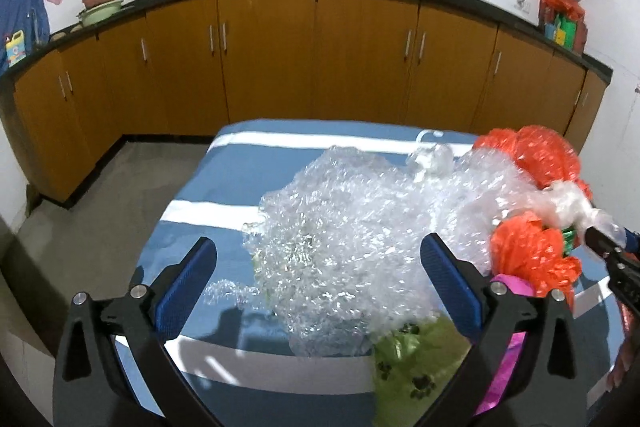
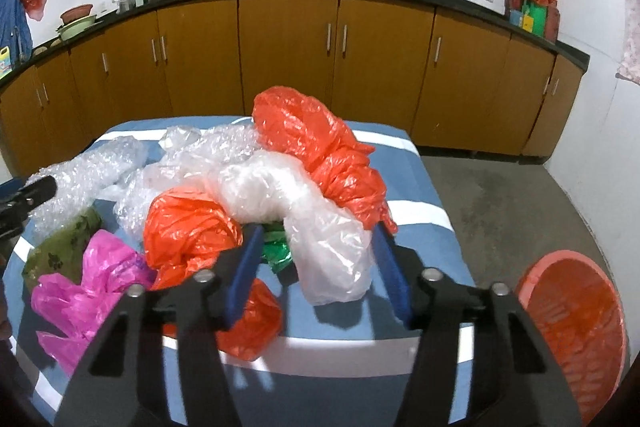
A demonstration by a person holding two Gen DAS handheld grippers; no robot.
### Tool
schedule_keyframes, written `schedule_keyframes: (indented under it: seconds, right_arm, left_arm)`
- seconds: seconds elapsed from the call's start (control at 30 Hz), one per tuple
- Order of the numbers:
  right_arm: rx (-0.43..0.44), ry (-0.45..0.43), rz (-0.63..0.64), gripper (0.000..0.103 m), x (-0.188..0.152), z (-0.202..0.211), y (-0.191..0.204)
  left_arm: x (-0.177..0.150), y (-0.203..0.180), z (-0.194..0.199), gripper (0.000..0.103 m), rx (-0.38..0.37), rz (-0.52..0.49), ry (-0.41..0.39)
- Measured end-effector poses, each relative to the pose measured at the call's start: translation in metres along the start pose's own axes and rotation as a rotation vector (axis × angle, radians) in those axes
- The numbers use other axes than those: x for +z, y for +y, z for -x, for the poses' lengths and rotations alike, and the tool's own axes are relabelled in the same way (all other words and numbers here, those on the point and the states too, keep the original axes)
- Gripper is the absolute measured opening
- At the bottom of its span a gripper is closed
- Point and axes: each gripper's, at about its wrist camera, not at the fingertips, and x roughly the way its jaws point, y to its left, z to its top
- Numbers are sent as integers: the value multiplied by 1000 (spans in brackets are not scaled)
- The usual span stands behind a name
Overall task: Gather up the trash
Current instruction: 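Grasp the bubble wrap with the left tool while the right tool grasps the clear bag, then carry both held bags over the basket and release them inside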
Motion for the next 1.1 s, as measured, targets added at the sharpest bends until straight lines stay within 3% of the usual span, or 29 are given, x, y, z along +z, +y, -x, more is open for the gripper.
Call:
schedule_keyframes:
  seconds: [0.13,0.37,0.53,0.87,1.1]
  right_arm:
    - [15,20,-19,33,-3,-4,-3]
    - [48,18,-29,17,-8,3,-5]
    - [67,-2,-44,15,-10,16,-7]
    - [86,-60,-75,14,-10,56,-19]
    - [70,-120,-100,14,-8,95,-35]
  left_arm:
    - [-3,5,-9,100,-31,44,40]
    - [-4,4,-7,54,-87,46,50]
    - [-3,3,3,29,-98,34,22]
    - [8,7,42,25,-115,48,-65]
    - [14,-7,78,25,-169,32,-125]
